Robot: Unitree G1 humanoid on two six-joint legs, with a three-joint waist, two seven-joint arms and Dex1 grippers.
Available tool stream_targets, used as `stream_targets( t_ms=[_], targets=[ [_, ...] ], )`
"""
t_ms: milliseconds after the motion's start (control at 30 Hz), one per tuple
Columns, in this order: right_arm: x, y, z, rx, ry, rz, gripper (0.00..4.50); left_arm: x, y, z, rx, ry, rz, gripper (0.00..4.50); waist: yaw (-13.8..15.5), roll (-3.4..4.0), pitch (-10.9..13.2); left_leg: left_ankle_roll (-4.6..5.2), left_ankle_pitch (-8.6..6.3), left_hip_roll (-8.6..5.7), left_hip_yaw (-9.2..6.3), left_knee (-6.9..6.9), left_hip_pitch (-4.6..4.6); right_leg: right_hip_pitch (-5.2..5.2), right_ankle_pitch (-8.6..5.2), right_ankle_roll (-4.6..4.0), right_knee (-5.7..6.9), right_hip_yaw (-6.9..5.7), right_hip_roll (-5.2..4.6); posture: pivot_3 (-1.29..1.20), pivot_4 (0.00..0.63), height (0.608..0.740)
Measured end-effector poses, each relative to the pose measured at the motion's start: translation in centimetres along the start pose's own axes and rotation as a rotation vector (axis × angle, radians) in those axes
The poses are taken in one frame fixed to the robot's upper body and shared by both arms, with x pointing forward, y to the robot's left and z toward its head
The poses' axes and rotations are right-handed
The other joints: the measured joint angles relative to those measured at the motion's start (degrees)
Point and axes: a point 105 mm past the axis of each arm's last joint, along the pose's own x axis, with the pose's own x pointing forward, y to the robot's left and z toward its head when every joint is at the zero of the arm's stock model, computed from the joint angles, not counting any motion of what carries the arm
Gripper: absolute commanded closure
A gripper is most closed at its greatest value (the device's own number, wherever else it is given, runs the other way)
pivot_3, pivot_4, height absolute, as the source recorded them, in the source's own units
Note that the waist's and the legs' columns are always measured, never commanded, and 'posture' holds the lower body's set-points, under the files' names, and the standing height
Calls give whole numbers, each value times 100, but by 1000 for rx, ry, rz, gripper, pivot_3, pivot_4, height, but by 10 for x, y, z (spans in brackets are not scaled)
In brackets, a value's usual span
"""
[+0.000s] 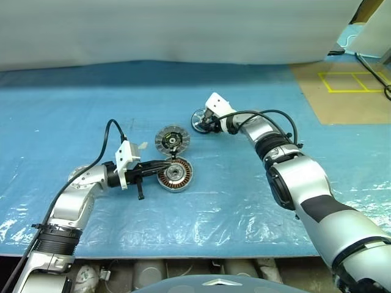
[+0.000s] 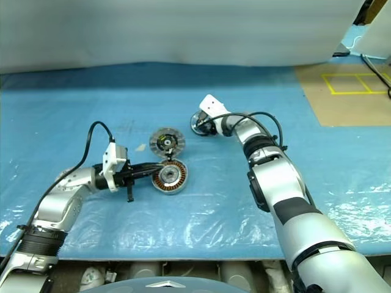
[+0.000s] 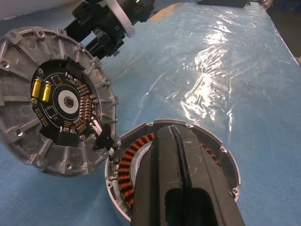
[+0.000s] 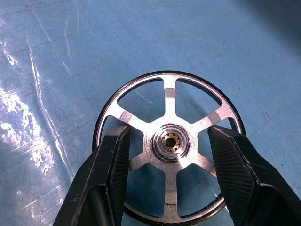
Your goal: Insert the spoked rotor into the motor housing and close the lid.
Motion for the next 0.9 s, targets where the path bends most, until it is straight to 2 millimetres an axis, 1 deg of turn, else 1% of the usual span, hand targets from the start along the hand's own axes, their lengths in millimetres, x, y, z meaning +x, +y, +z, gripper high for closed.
stream_targets(
  t_ms=[133, 233, 300, 333, 367, 567, 667, 767, 900],
  targets=[
    [1, 1, 0, -3, 1, 4, 1836, -1, -1, -2, -8, 3, 2, 4500, -1, 0, 0, 0, 0, 0, 0, 0, 3, 3, 0, 0, 0, 0, 0, 0, 150, 740],
    [0, 2, 0, -18, 2, 15, 2390, -1, -2, -3, -9, 4, 2, 4500, 0, 0, 0, 0, 0, 1, 0, 0, 6, 6, 0, 0, 0, -1, 0, 0, 150, 740],
    [0, 3, 2, -37, -6, 28, 2938, -1, -2, -3, -7, 3, 3, 4500, -7, 0, 0, 0, 0, 1, 0, 0, 14, 13, 0, 0, 0, -1, -1, 0, 150, 740],
    [-1, 2, 3, -45, -12, 29, 3115, -1, -2, -3, -7, 3, 3, 4500, -16, 0, 0, 0, -1, 2, 0, 0, 25, 24, 0, 0, -1, -1, 0, 0, 150, 740],
    [-1, 2, 4, -49, -12, 31, 3170, -1, -2, -3, -7, 3, 3, 4500, -22, 0, 0, 0, -1, 4, 0, 0, 34, 32, -1, -1, -1, -1, 0, 0, 150, 740],
    [-1, 3, 3, -52, -17, 34, 3210, -1, -2, -3, -6, 3, 2, 4500, -25, 0, 0, -1, -1, 11, 2, -2, 44, 38, -1, -1, 0, 2, -1, 0, 150, 740],
    [-4, 3, 1, -87, -27, 42, 3210, -1, -2, -2, -5, 2, 2, 4500, -14, 0, 0, -1, -1, 11, 2, -2, 42, 38, -1, -1, -3, 2, -1, 0, 150, 740],
    [-12, 0, -2, -113, -48, 67, 3211, -1, -2, -2, -3, 0, -1, 4500, 7, 0, 0, 0, -1, 9, 2, -2, 37, 38, -1, -1, -7, 2, -2, 0, 150, 740],
    [-33, -4, -15, -101, -81, 125, 3211, 0, -3, 2, 0, -11, -9, 4500, 93, 0, 0, 2, -1, 9, 3, -2, 32, 37, -1, -1, -11, 1, -3, 0, 150, 740]
  ],
)
